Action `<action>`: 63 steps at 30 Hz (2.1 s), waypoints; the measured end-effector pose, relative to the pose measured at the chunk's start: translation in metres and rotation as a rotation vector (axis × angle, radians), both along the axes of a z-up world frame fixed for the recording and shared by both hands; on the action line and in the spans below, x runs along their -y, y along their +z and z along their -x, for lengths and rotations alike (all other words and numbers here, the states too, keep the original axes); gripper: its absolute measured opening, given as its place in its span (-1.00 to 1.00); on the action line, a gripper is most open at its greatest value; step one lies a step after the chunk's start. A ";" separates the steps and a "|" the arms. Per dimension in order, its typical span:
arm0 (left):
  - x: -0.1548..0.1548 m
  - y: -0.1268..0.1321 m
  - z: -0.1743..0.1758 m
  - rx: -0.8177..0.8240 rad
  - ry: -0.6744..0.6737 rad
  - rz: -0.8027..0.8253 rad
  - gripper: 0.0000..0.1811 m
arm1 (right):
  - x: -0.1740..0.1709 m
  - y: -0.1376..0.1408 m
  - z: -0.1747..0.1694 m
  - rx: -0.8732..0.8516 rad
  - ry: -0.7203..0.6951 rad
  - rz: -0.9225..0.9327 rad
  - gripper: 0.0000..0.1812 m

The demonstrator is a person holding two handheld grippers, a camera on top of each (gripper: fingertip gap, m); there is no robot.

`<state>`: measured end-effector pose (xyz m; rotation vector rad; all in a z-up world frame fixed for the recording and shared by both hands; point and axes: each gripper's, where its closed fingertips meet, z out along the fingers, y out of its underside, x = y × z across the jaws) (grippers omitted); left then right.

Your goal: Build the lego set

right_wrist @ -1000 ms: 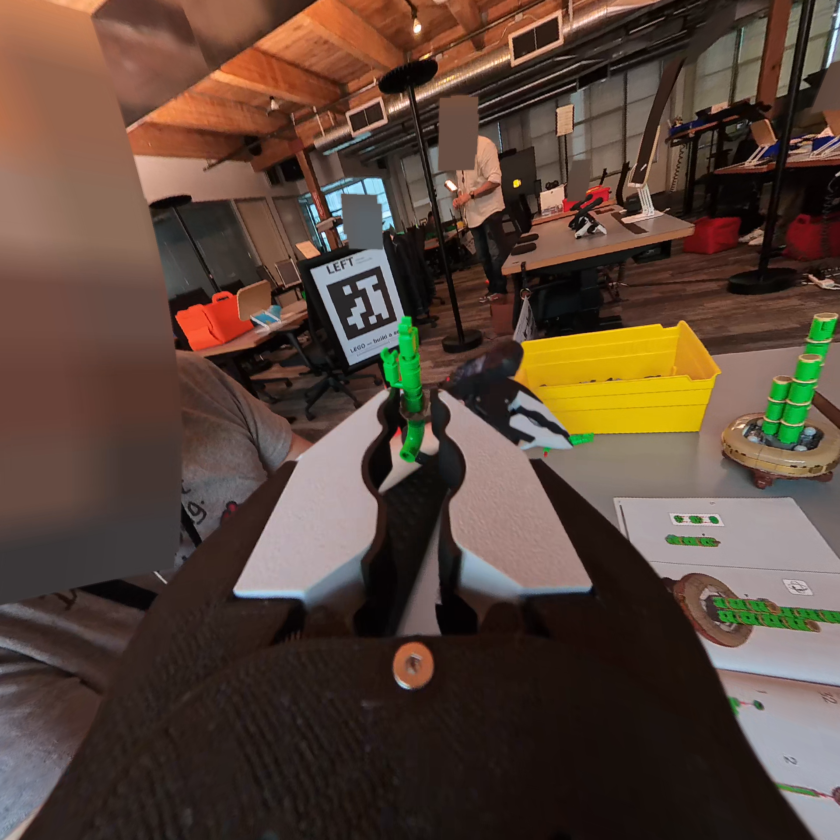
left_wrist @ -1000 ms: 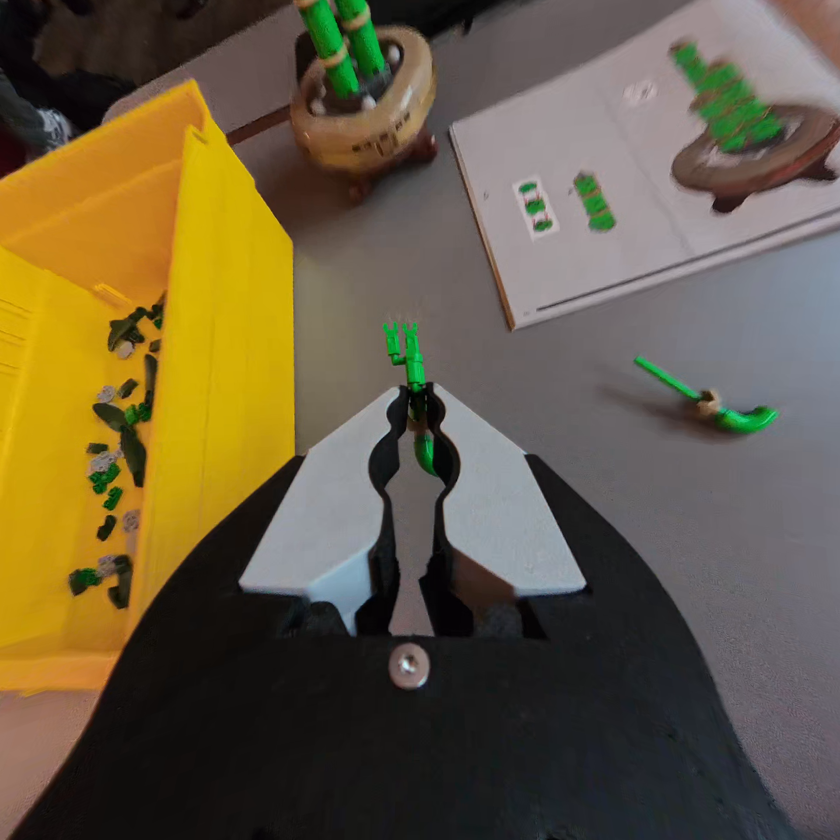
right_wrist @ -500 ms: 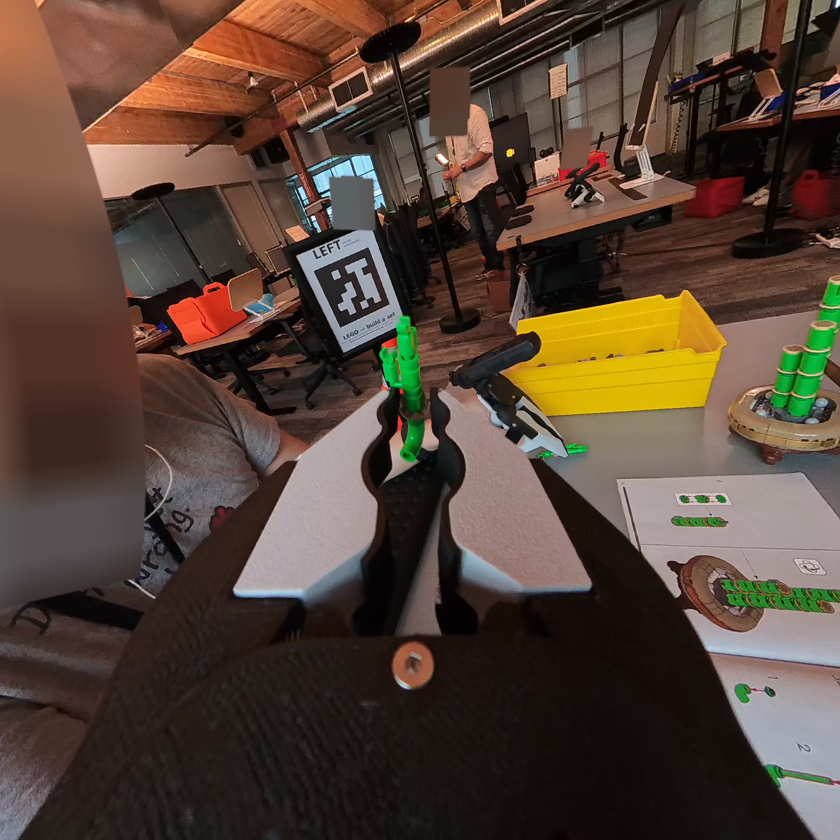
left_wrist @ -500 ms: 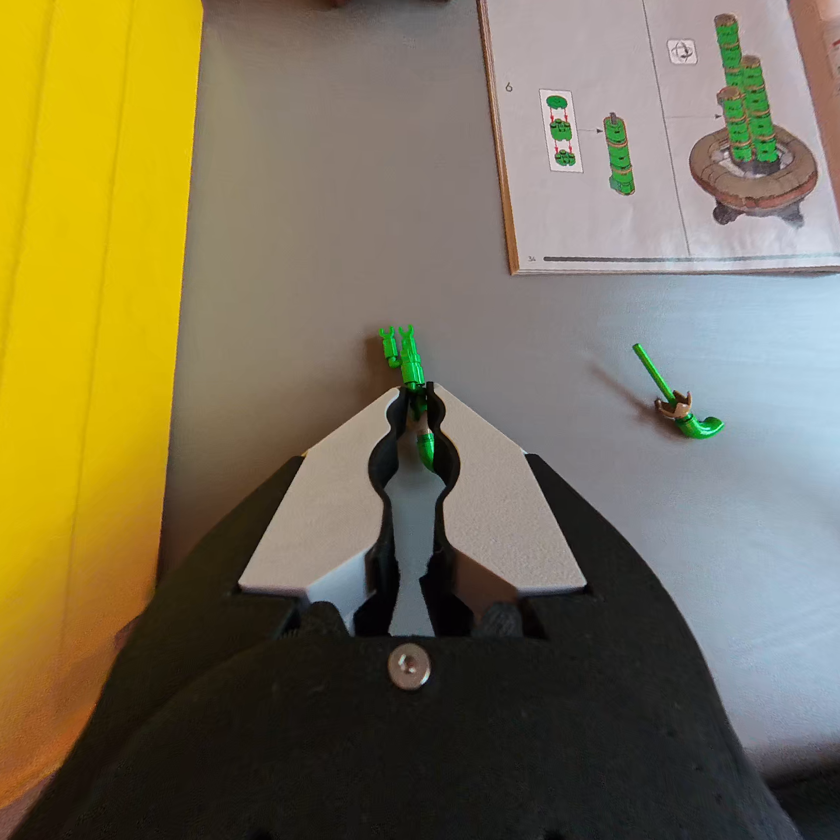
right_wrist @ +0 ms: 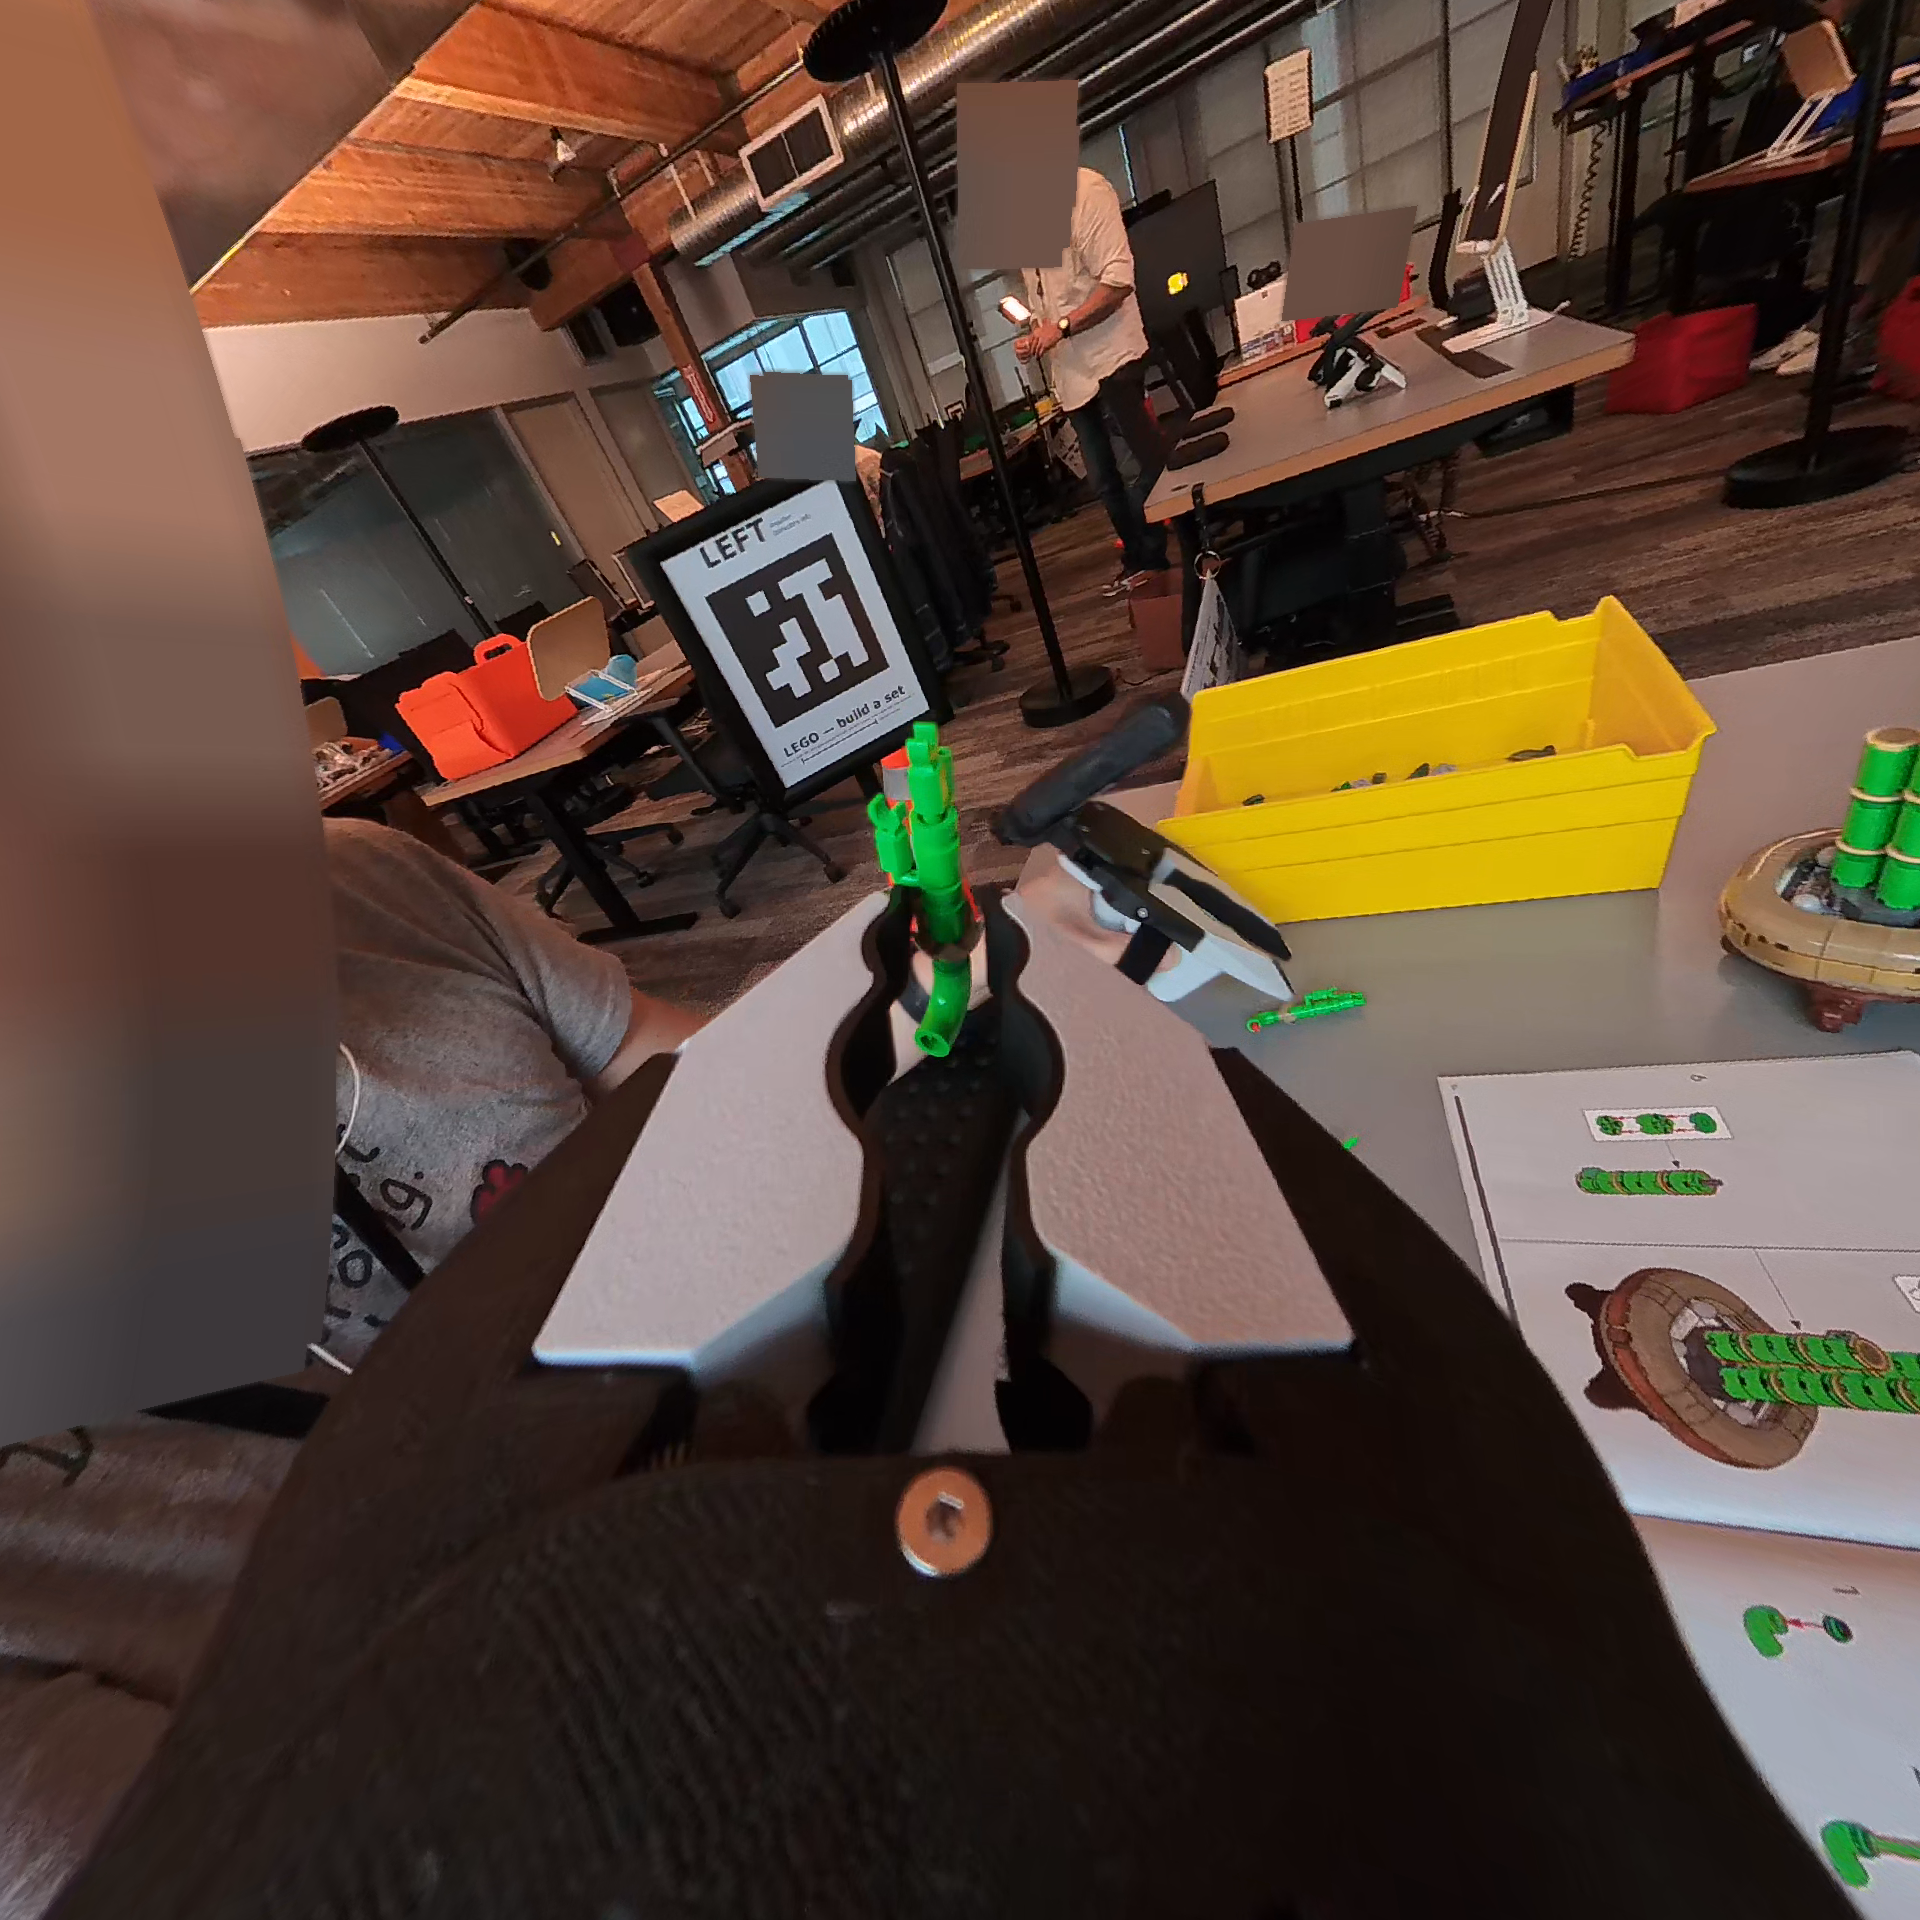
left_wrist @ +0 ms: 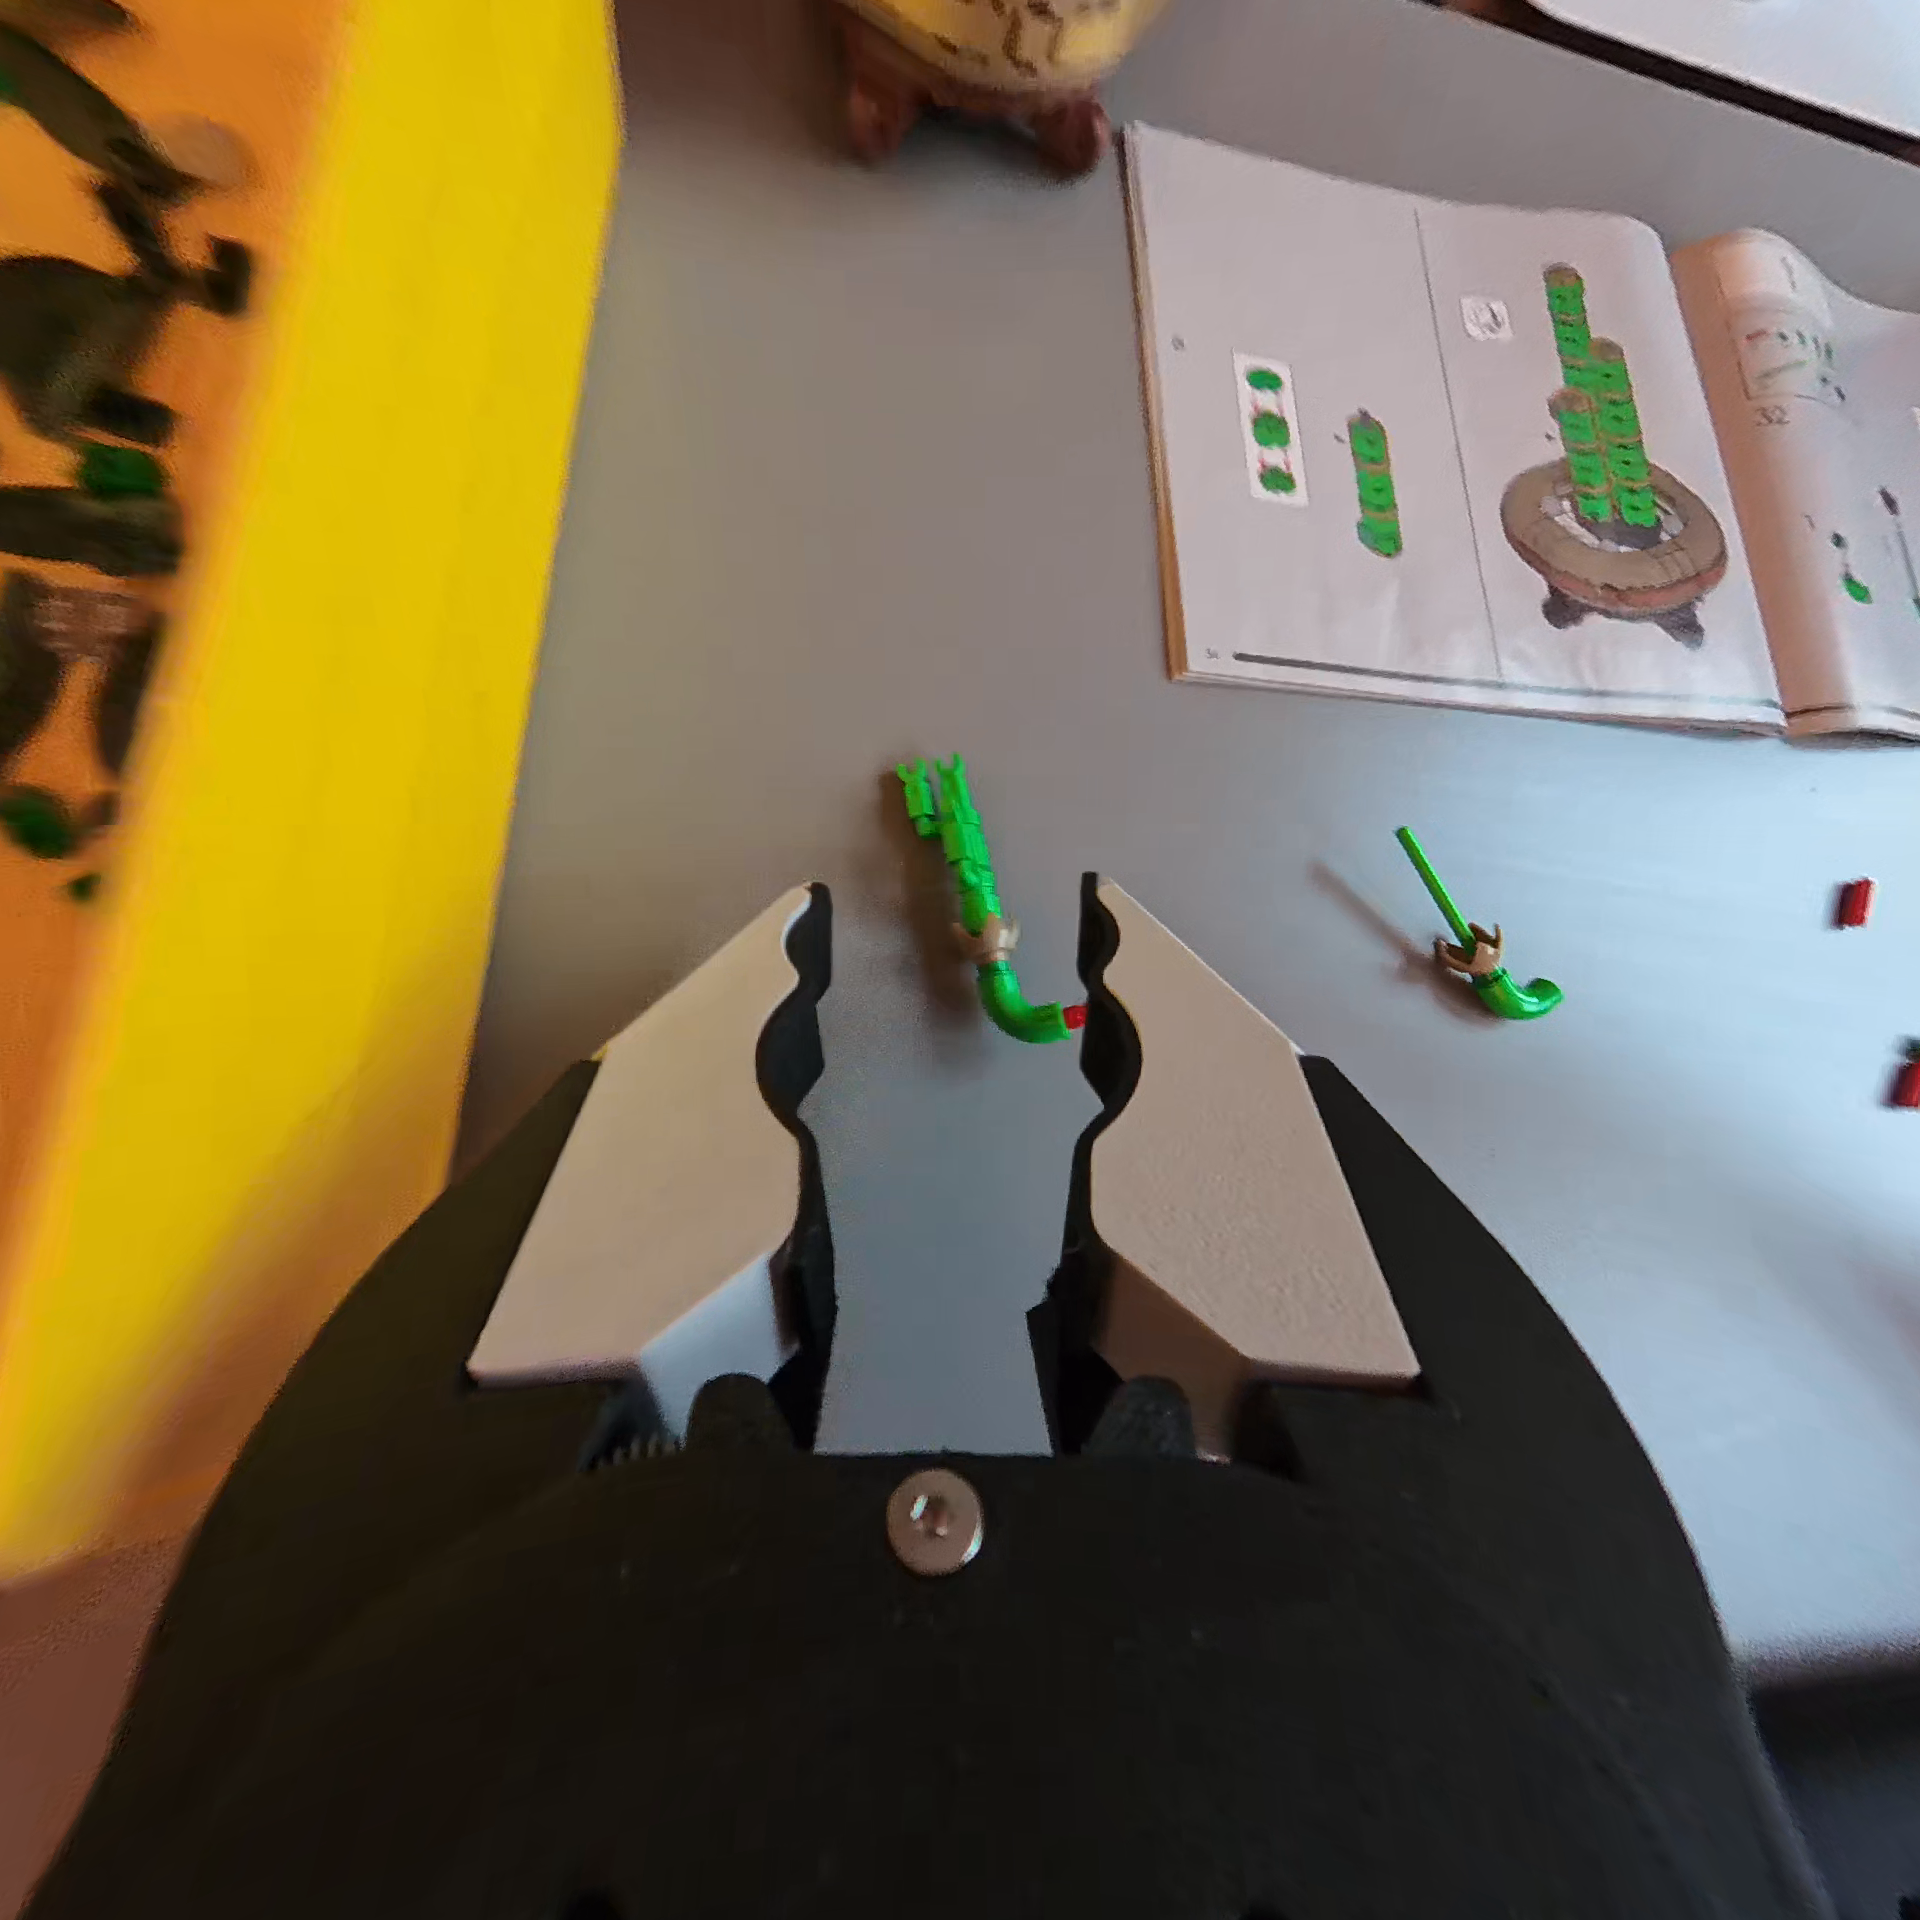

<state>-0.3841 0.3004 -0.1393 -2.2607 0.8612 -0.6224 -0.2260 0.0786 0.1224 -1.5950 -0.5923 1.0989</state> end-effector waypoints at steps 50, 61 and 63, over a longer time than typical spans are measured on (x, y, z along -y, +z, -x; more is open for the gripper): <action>0.283 0.034 -0.085 0.211 -1.286 0.491 -0.93 | 0.069 -0.208 0.038 0.035 -0.078 0.235 -0.83; 0.295 0.021 -0.088 0.184 -1.316 0.511 -0.93 | 0.077 -0.226 0.038 0.041 -0.025 0.310 -0.97; 0.296 0.022 -0.088 0.204 -1.322 0.520 -0.93 | 0.078 -0.224 0.038 0.080 -0.031 0.277 -0.97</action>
